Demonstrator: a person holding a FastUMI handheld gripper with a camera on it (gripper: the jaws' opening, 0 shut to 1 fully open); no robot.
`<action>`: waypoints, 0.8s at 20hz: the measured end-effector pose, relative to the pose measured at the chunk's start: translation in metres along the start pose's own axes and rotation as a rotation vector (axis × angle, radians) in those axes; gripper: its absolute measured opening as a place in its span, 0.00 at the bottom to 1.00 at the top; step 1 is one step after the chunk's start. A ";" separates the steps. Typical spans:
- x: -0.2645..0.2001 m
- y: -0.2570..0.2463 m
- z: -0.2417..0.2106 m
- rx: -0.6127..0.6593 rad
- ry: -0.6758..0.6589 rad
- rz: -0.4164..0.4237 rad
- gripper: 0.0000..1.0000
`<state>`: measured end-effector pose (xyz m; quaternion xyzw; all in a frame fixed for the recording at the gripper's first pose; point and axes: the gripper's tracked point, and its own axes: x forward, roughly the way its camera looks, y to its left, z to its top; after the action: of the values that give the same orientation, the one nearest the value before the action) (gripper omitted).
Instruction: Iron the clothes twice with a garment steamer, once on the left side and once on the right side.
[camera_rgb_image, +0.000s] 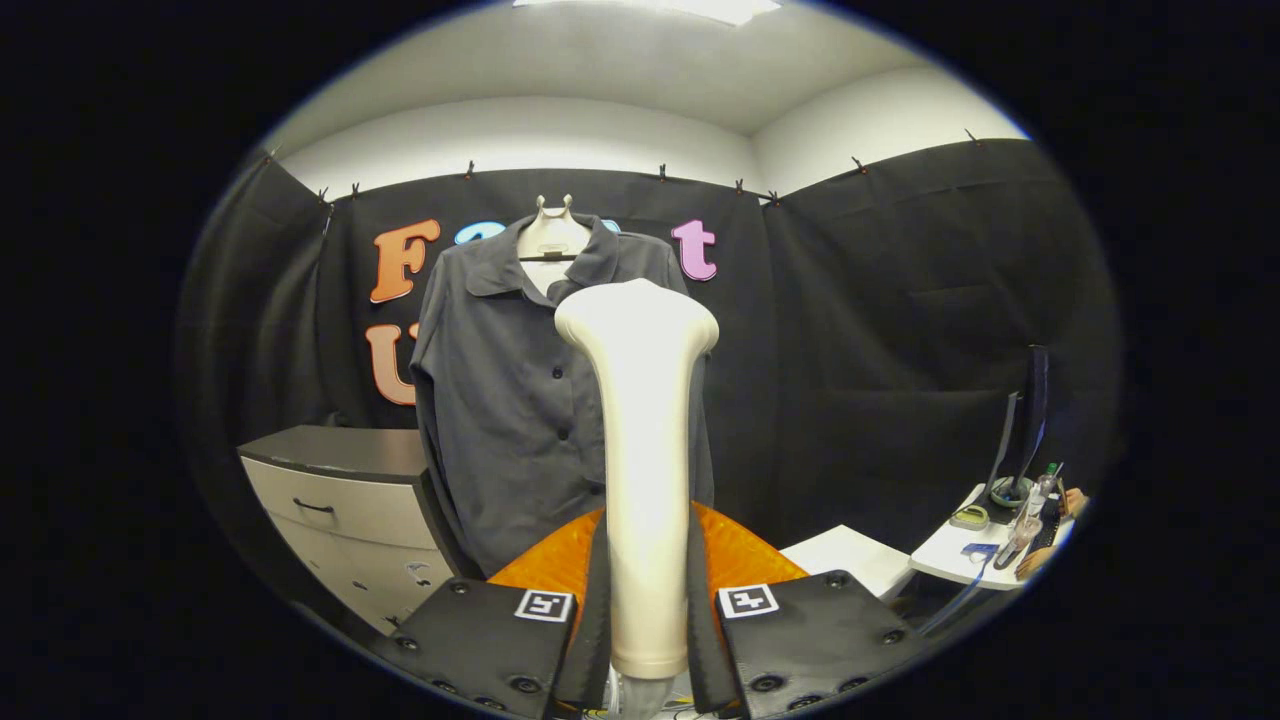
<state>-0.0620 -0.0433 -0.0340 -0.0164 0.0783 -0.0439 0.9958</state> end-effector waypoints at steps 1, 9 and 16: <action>-0.001 0.001 0.004 -0.003 -0.011 -0.001 0.39; -0.003 -0.006 0.011 0.000 -0.015 0.014 0.39; 0.012 0.000 -0.002 0.007 0.006 0.005 0.39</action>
<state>-0.0508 -0.0447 -0.0377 -0.0128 0.0810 -0.0416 0.9958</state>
